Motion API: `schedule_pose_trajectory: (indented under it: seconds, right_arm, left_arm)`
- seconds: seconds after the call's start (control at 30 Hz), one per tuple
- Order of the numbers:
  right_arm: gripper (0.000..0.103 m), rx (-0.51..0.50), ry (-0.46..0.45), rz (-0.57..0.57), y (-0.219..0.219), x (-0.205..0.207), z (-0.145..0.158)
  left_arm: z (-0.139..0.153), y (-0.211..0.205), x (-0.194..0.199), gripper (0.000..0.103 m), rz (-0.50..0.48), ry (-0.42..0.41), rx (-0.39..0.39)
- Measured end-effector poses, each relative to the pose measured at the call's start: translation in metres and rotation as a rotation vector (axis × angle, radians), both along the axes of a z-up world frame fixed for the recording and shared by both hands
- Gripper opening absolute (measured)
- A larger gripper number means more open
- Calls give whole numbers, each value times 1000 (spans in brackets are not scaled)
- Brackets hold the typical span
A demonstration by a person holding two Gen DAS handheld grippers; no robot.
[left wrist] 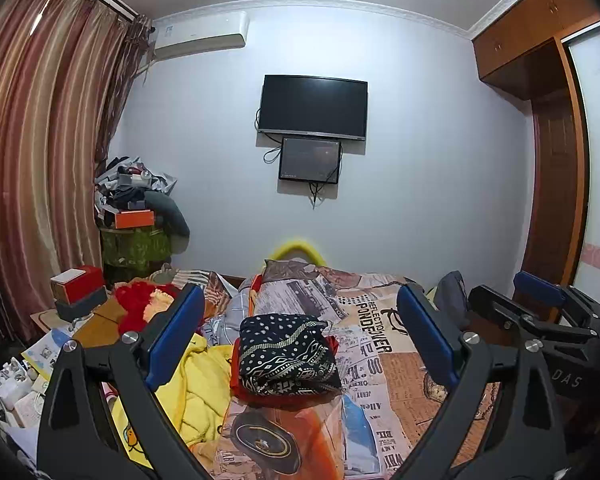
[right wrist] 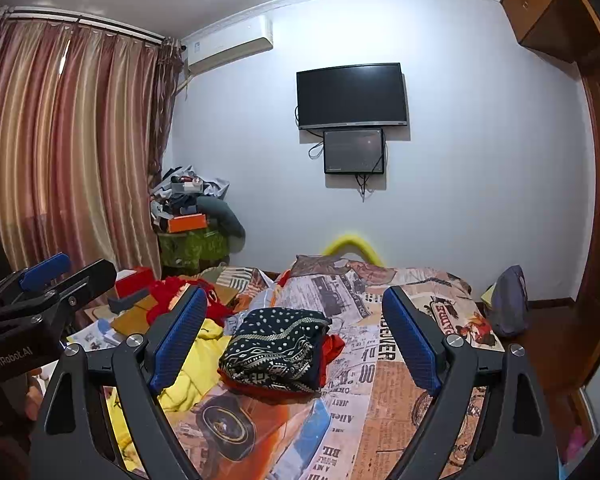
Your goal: Fold large clothes
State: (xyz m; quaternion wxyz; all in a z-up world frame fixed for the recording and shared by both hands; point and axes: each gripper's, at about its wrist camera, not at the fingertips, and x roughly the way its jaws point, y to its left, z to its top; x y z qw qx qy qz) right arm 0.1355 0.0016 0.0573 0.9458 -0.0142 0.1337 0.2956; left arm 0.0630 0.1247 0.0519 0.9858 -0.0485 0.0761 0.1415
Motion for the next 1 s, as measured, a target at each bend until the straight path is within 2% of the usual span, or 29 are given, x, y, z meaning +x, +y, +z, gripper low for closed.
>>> schedule_pose_trajectory:
  seconds: [1.0]
  right_arm:
    - [88,5,20,0,-4,-2,4]
  left_arm:
    - [-9,4,2,102,-2,22,-32]
